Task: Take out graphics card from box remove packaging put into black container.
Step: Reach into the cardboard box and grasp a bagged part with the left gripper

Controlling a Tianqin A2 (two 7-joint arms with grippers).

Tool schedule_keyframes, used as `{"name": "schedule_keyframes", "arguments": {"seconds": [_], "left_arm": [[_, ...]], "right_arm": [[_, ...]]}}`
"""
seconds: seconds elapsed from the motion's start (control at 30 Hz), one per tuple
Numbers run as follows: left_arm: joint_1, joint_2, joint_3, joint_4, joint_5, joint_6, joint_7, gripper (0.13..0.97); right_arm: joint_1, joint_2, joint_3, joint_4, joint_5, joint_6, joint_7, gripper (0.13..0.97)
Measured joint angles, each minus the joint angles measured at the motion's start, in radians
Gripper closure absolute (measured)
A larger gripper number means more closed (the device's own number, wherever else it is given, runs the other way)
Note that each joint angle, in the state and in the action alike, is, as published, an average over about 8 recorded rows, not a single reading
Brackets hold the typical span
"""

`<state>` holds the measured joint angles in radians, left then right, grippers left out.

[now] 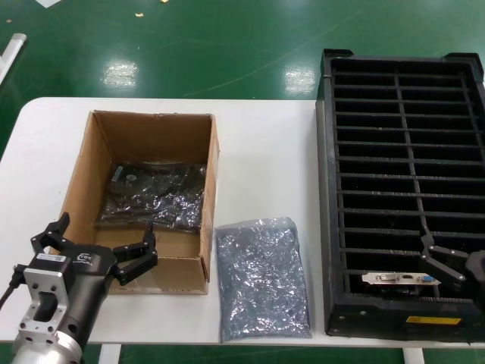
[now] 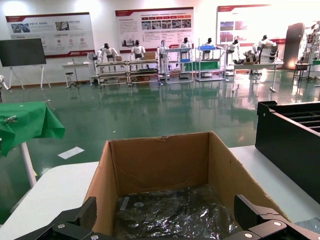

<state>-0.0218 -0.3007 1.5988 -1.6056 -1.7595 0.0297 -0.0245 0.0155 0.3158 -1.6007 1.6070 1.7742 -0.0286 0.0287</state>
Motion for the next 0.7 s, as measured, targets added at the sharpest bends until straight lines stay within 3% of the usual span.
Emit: {"name": "schedule_keyframes", "arguments": {"seconds": [0.7], "left_arm": [[-0.003, -0.008, 0.01, -0.002, 0.005, -0.004, 0.003, 0.132]], "right_arm": [[0.0, 0.0, 0.0, 0.0, 0.0, 0.0, 0.0, 0.129]]}}
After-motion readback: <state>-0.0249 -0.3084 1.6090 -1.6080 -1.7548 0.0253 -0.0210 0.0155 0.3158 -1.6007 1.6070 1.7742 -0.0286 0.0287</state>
